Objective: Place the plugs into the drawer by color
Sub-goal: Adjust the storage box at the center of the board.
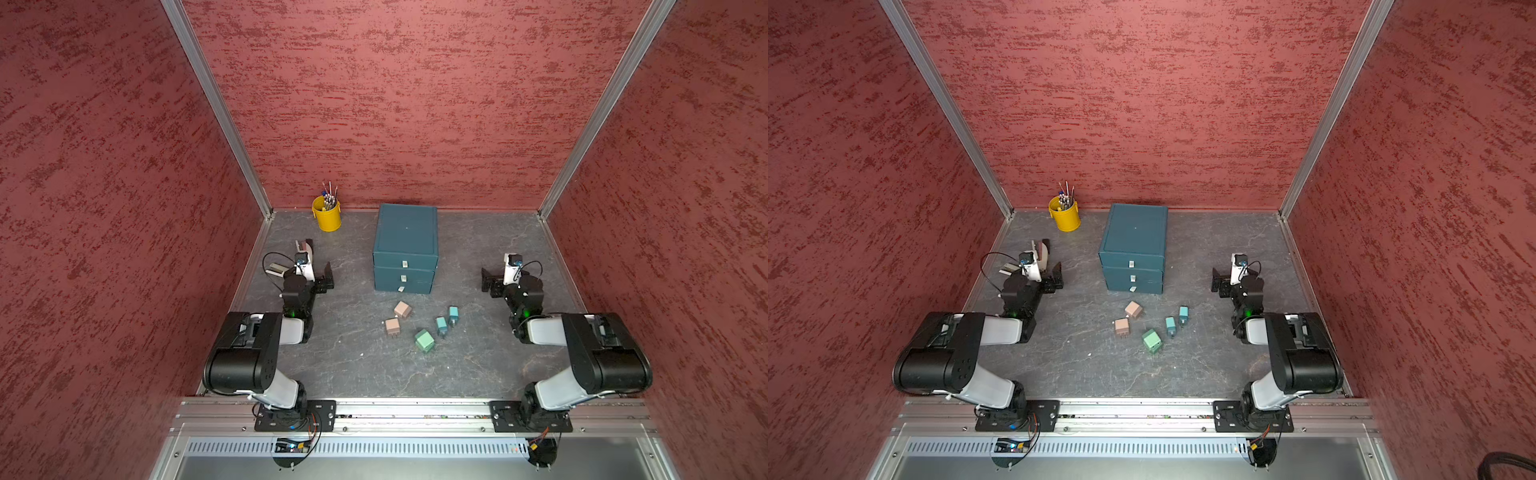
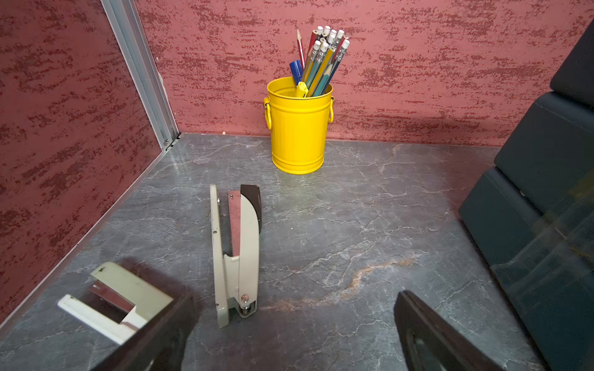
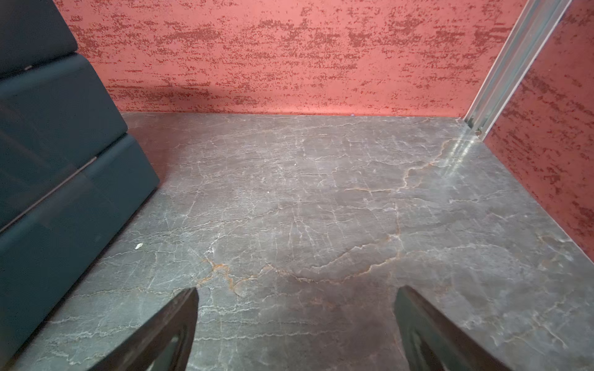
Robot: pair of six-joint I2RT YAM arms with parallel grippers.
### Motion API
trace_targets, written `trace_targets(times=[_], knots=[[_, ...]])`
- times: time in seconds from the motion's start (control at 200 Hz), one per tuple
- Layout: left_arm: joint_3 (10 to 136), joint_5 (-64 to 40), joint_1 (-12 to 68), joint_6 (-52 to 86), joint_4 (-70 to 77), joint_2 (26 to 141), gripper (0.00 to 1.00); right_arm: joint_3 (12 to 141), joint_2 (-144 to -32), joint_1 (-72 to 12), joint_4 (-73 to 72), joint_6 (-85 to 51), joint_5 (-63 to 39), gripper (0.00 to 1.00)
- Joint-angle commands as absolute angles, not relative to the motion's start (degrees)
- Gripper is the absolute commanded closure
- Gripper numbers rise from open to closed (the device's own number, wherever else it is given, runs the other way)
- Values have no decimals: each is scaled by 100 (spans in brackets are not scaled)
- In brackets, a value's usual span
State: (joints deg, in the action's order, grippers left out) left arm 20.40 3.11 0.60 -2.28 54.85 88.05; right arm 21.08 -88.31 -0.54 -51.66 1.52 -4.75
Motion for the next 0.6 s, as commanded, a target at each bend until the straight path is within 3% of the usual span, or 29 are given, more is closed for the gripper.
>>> trace_targets(times=[0.0,0.596], knots=[[2013,335,63,-206,5534,8840,0,2189,-8873,-8,-5299,165,-513,2],[2136,139,-80,-77,5291,8830,0,2213,-8872,-3,-5256,149,-458,2]])
